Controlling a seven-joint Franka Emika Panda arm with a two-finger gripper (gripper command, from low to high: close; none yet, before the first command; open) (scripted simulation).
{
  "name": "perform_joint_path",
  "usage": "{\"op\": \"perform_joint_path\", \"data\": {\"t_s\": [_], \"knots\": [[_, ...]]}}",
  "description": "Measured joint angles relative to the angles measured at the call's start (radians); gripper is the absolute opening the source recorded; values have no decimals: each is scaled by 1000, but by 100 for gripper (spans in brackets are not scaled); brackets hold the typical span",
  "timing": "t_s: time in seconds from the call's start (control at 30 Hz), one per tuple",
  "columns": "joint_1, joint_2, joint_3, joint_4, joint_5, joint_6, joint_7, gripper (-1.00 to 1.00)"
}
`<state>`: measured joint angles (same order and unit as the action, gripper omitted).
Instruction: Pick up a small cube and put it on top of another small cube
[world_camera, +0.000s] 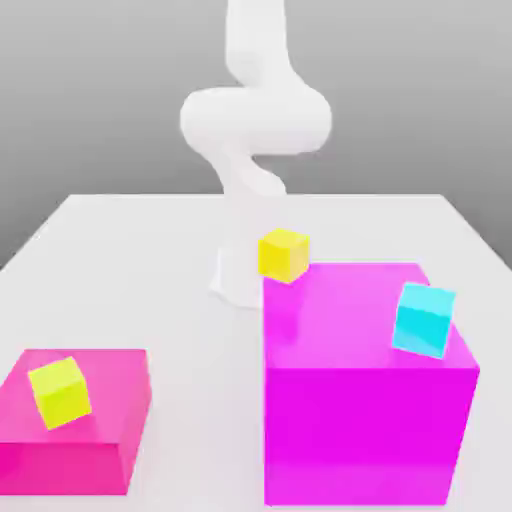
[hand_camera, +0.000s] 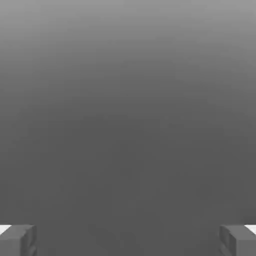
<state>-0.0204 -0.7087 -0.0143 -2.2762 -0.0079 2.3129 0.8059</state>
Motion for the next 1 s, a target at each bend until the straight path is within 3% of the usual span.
{"op": "perform_joint_path", "data": {"t_s": [0.47,1.0], "knots": [[-95,512,-120,134,2,73,-1,0],[-280,1101,-191,286,146,150,-97,0]]}}
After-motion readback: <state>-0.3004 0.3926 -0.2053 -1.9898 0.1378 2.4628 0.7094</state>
